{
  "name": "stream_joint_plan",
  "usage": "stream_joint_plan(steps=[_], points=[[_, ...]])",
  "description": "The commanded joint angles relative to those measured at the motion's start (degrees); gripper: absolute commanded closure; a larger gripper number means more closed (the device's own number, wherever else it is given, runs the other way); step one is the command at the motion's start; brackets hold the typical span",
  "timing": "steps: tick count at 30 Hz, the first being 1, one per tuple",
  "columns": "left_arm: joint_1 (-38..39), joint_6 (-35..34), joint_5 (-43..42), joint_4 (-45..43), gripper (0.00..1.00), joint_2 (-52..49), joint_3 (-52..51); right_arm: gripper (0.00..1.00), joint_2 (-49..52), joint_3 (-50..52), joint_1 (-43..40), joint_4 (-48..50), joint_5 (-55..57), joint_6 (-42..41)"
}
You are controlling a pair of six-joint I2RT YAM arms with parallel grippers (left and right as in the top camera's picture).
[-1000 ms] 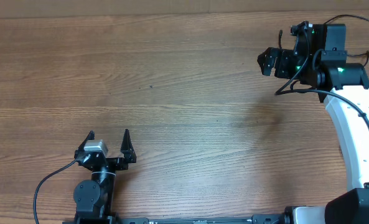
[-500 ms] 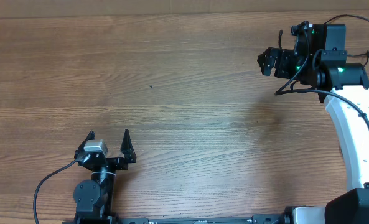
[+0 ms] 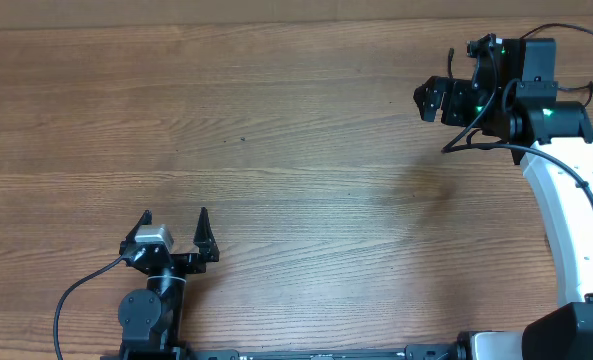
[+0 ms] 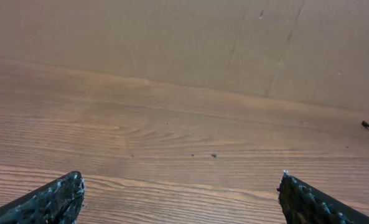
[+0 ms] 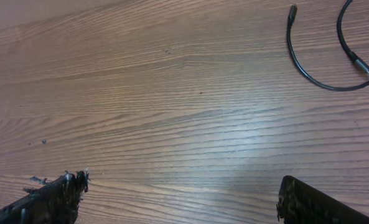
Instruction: Untangle cables
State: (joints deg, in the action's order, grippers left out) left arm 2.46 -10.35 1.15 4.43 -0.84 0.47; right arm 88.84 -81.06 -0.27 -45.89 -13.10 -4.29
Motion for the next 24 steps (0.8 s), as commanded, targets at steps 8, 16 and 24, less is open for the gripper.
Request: stream_joint_plan(steps=[8, 16, 24], points=[[-0.42, 1.16, 0.74, -0.11, 0.0, 0.63, -0.2, 0.0, -0.02, 0.0, 0.11, 0.31, 0.2, -0.15], [-0.42, 1.16, 0.74, -0.11, 0.0, 0.63, -0.2, 0.0, -3.21, 0.0, 0.33, 0.26, 0.22, -0.15], [-0.42, 1.16, 0.74, -0.11, 0.01, 0.63, -0.2, 0.0, -12.33, 1.53, 0.33, 3.39, 0.42, -0.13]])
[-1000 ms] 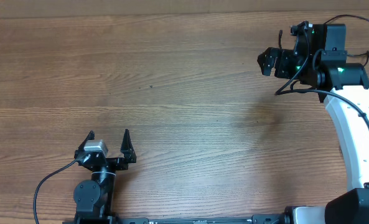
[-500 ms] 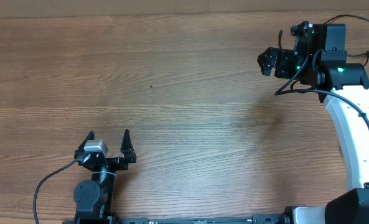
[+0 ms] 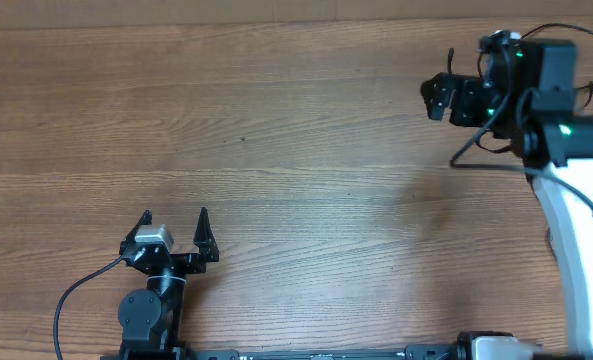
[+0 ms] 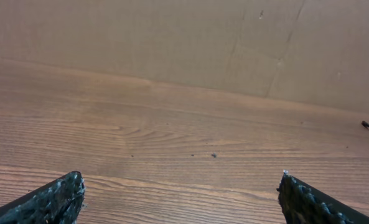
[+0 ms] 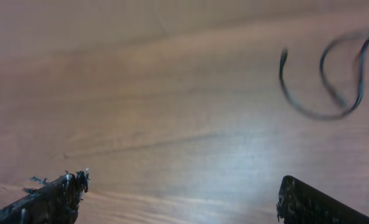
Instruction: Untangle cables
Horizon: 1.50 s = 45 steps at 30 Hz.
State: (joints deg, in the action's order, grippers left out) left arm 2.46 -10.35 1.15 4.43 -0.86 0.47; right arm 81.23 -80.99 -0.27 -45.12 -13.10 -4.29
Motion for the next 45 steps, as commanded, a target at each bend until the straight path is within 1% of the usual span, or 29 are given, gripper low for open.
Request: stream_joint_plan(steps=[1, 4, 8, 19, 24, 28, 33, 36, 45], points=[[-0.42, 1.16, 0.74, -0.11, 0.0, 0.66, -0.2, 0.0, -5.92, 2.51, 0.33, 4.24, 0.39, -0.15], [-0.42, 1.16, 0.74, -0.11, 0.0, 0.66, -0.2, 0.0, -9.2, 6.4, 0.33, 8.44, -0.09, -0.17], [-0.42, 1.16, 0.74, -0.11, 0.01, 0.66, -0.2, 0.0, -14.6, 15.15, 0.33, 16.61, -1.18, -0.22], [-0.42, 1.16, 0.74, -0.11, 0.0, 0.66, -0.2, 0.0, -27.78, 45.51, 0.33, 49.64, -9.64, -0.37], [-0.42, 1.16, 0.74, -0.11, 0.0, 0.63, -0.2, 0.0, -32.3, 55.8, 0.33, 59.36, -11.5, -0.37], [-0.42, 1.16, 0.74, -0.11, 0.0, 0.63, -0.2, 0.0, -36.44, 60.19, 0.33, 60.41, -11.37, -0.24], [-0.42, 1.16, 0.74, -0.11, 0.0, 0.63, -0.2, 0.0, -41.2, 63.67, 0.33, 60.26, -8.09, -0.13], [-0.42, 1.16, 0.74, -0.11, 0.0, 0.63, -0.2, 0.0, -43.01, 65.18, 0.33, 59.25, -6.32, -0.13], [-0.42, 1.16, 0.74, -0.11, 0.0, 0.63, -0.2, 0.0, -47.6, 70.77, 0.33, 58.27, -5.99, -0.13]])
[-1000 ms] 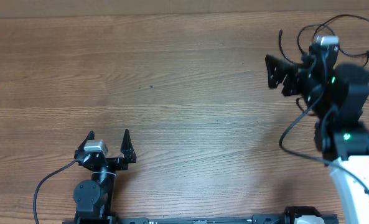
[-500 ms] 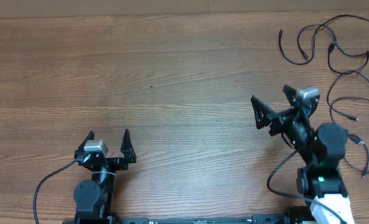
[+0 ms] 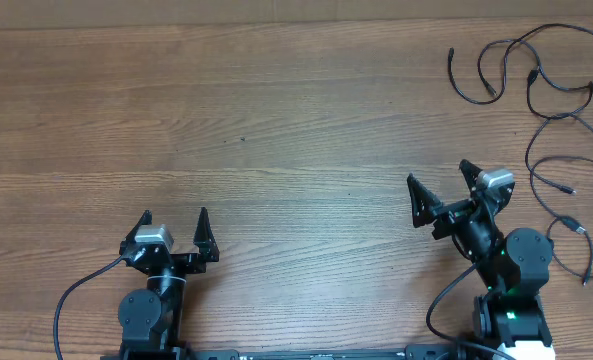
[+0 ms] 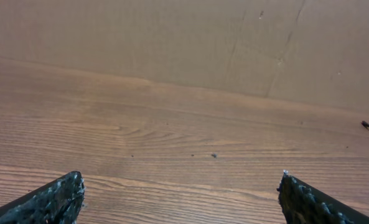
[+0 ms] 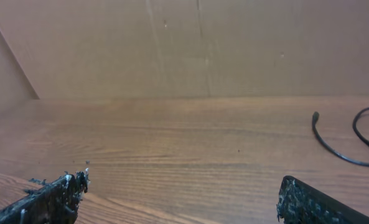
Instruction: Untangle cables
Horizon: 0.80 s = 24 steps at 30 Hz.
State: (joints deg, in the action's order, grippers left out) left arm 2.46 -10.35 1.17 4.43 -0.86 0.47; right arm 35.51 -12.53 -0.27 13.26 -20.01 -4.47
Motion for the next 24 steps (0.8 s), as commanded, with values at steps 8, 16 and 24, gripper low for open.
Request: stream_joint_plan(steps=[8, 16, 24], points=[[-0.42, 1.16, 0.72, -0.11, 0.0, 0.63, -0.2, 0.0, -8.74, 10.32, 0.33, 0.0, 0.9, 0.02], [-0.42, 1.16, 0.72, -0.11, 0.0, 0.63, -0.2, 0.0, -14.64, 12.09, 0.33, -2.84, 2.01, 0.04], [-0.42, 1.16, 0.72, -0.11, 0.0, 0.61, -0.2, 0.0, -19.61, 12.09, 0.33, -5.66, 1.99, 0.04]])
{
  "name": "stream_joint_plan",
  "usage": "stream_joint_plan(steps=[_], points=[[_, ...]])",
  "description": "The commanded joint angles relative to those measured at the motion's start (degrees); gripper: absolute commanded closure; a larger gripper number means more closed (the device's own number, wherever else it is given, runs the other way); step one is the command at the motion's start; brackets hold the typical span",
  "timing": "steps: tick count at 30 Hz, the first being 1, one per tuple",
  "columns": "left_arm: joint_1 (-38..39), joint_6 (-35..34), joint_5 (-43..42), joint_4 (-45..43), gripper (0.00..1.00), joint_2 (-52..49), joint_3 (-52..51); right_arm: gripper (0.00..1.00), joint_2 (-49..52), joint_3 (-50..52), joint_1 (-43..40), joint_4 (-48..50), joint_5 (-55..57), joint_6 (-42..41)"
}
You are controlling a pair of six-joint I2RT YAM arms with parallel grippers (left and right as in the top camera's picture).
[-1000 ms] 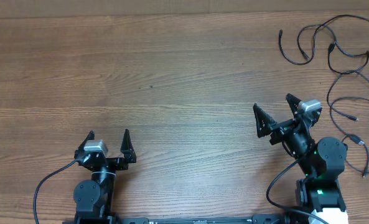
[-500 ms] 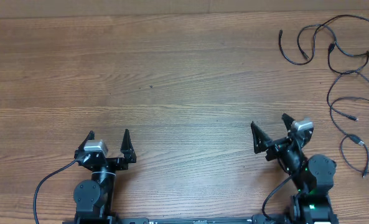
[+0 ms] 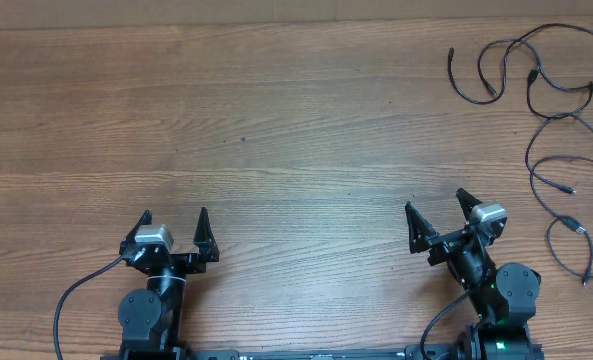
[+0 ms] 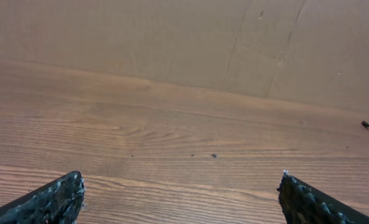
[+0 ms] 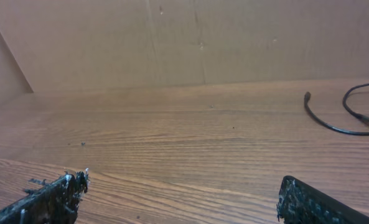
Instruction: Untangle cables
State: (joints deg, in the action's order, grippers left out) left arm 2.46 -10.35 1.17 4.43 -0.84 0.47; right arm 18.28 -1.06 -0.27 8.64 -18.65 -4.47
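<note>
Thin black cables (image 3: 536,75) lie spread in loose loops at the table's far right, from the back corner down the right edge. One cable end (image 5: 343,118) shows at the right of the right wrist view, and a cable tip at the right edge of the left wrist view. My left gripper (image 3: 174,227) rests open near the front left with nothing between its fingers. Near the front right my right gripper (image 3: 435,212) is open and empty, well short of the cables.
The wooden table (image 3: 276,130) stretches bare between the grippers and the cables. A brown cardboard wall (image 4: 172,37) stands behind the table's far edge. Each arm's own black lead trails at the front edge.
My right gripper has drawn back a little further toward the front edge. The cables and the left gripper are where they were.
My right arm was first stretched to the back right corner, open above the cables, and stayed there a moment later. Then it was folded back near the front right, leaving the cables spread along the right side. The left gripper stayed open and still.
</note>
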Motion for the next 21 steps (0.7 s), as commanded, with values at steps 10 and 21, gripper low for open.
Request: stream_joint_plan(steps=[10, 21], points=[[-0.42, 1.16, 0.72, -0.11, 0.0, 0.59, -0.2, 0.0, -13.86, 0.61, 0.33, -11.41, 0.63, 0.04], [-0.42, 1.16, 0.72, -0.11, 0.0, 0.59, -0.2, 0.0, -18.12, 0.61, 0.37, -11.98, 2.16, 0.04]])
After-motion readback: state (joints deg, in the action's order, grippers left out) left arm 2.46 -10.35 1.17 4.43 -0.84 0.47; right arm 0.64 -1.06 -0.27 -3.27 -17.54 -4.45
